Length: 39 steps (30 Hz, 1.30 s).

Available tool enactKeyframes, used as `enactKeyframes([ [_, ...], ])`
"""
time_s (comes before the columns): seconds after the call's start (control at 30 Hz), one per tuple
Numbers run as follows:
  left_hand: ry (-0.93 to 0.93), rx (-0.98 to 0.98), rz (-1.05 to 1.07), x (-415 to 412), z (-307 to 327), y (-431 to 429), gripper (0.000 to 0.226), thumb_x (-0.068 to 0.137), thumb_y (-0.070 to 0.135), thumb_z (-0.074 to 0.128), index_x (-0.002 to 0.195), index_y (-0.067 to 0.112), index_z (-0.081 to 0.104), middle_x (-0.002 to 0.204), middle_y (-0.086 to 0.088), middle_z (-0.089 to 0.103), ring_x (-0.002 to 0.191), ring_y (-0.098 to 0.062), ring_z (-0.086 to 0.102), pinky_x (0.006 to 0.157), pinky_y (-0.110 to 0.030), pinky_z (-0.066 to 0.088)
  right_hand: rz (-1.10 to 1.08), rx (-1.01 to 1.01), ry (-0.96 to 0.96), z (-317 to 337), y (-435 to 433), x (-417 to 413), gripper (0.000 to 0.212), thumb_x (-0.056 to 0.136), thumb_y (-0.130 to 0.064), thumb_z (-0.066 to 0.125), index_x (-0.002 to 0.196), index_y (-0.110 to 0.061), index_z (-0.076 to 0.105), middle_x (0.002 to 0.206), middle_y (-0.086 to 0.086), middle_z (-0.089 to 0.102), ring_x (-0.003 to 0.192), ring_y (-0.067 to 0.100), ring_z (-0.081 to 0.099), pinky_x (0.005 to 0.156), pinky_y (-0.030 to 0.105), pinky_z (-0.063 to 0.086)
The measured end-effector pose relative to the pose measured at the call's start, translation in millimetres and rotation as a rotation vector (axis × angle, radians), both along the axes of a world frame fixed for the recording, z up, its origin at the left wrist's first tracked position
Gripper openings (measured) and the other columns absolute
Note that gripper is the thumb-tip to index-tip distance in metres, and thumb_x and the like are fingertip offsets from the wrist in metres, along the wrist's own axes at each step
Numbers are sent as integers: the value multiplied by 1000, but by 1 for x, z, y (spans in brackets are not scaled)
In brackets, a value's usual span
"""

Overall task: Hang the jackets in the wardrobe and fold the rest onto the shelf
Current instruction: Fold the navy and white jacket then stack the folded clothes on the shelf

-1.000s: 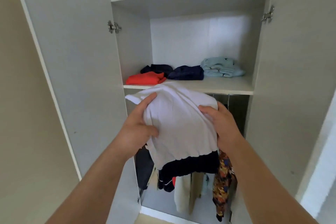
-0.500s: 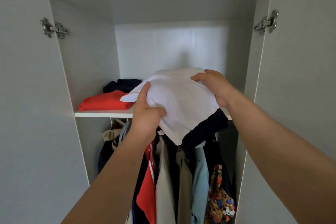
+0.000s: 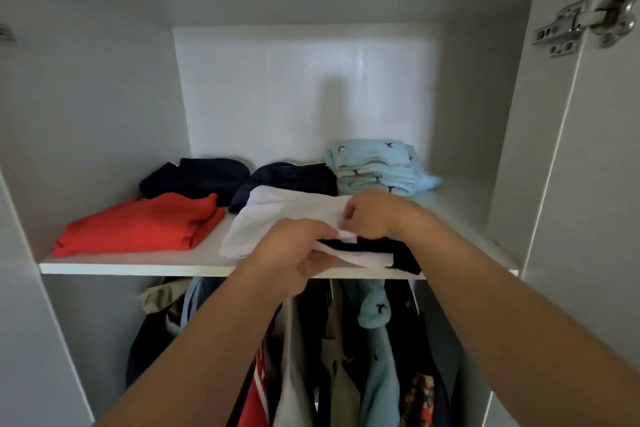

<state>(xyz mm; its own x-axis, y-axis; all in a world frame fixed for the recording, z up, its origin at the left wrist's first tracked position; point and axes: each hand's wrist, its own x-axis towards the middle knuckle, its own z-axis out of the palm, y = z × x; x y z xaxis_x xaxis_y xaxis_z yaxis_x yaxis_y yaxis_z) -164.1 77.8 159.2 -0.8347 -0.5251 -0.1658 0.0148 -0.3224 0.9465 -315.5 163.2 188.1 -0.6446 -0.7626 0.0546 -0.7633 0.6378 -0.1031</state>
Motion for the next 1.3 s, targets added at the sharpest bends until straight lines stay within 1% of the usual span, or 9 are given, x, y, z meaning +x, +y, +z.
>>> enactKeyframes([
  [0.23, -138, -1061, 113, 14, -2, -75, 16, 93, 17, 63, 102, 28, 69, 60, 2, 71, 45, -12, 61, 48, -25, 51, -108, -322, 170, -31, -15, 16, 42, 98, -56, 43, 117, -26, 64, 118, -1, 66, 107, 23, 59, 90, 41, 48],
  [0.33, -50, -1484, 447, -2, -4, -103, 16, 90, 31, 59, 100, 36, 70, 70, 12, 69, 68, -6, 64, 68, -30, 53, -49, -308, 138, -36, -41, 38, 48, 101, -57, 35, 135, -29, 55, 135, -2, 60, 123, 24, 54, 97, 44, 41],
  [0.47, -396, -1777, -16, -29, -22, -135, 49, 104, 45, 40, 150, 27, 44, 158, 5, 40, 145, -23, 33, 117, -40, 31, -65, -95, 136, -54, -57, 48, 51, 104, -53, 21, 133, -30, 56, 139, -3, 58, 127, 24, 51, 109, 54, 31],
  [0.63, -522, -1624, -253, -27, -35, -166, 61, 103, 60, 26, 152, 28, 40, 159, 3, 40, 143, -23, 40, 112, -38, 33, -159, -153, 24, -39, -70, 38, 53, 103, -54, 19, 115, -26, 63, 124, 1, 65, 115, 25, 56, 101, 49, 41],
  [0.73, -497, -1759, -5, -38, -20, -166, 50, 98, 60, 34, 114, 24, 65, 127, -3, 66, 110, -26, 60, 80, -33, 45, -239, -262, 107, -38, -84, 31, 47, 102, -53, 21, 113, -27, 59, 123, 0, 62, 123, 27, 52, 102, 50, 37],
  [0.9, -494, -1891, -202, -65, -34, -170, 56, 106, 50, 24, 151, 21, 40, 162, -6, 29, 149, -32, 20, 120, -51, 18, -274, -18, -30, -51, -84, 15, 56, 99, -53, 21, 150, -38, 38, 153, 1, 46, 143, 27, 35, 115, 53, 23],
  [1.07, -482, -1625, -408, -66, -29, -175, 67, 104, 57, 26, 157, 17, 31, 165, -7, 26, 150, -31, 23, 121, -42, 21, -281, 15, -121, -33, -90, 17, 49, 103, -42, 35, 144, -20, 49, 148, 7, 51, 131, 29, 50, 106, 43, 39],
  [1.17, -284, -1533, -200, -62, -7, -187, 36, 98, 44, 50, 105, 17, 74, 115, -3, 72, 113, -26, 63, 92, -34, 49, -269, 103, -71, -13, -99, 21, 31, 98, -28, 47, 117, -10, 64, 126, 11, 62, 108, 28, 59, 84, 34, 44],
  [1.3, -325, -1467, 129, -71, 17, -217, 19, 88, 10, 53, 69, 9, 52, 95, -18, 70, 88, -35, 64, 72, -35, 49, -397, -155, -77, 18, -115, 2, 12, 91, -13, 49, 81, -10, 55, 81, 5, 59, 69, 19, 54, 57, 28, 40],
])
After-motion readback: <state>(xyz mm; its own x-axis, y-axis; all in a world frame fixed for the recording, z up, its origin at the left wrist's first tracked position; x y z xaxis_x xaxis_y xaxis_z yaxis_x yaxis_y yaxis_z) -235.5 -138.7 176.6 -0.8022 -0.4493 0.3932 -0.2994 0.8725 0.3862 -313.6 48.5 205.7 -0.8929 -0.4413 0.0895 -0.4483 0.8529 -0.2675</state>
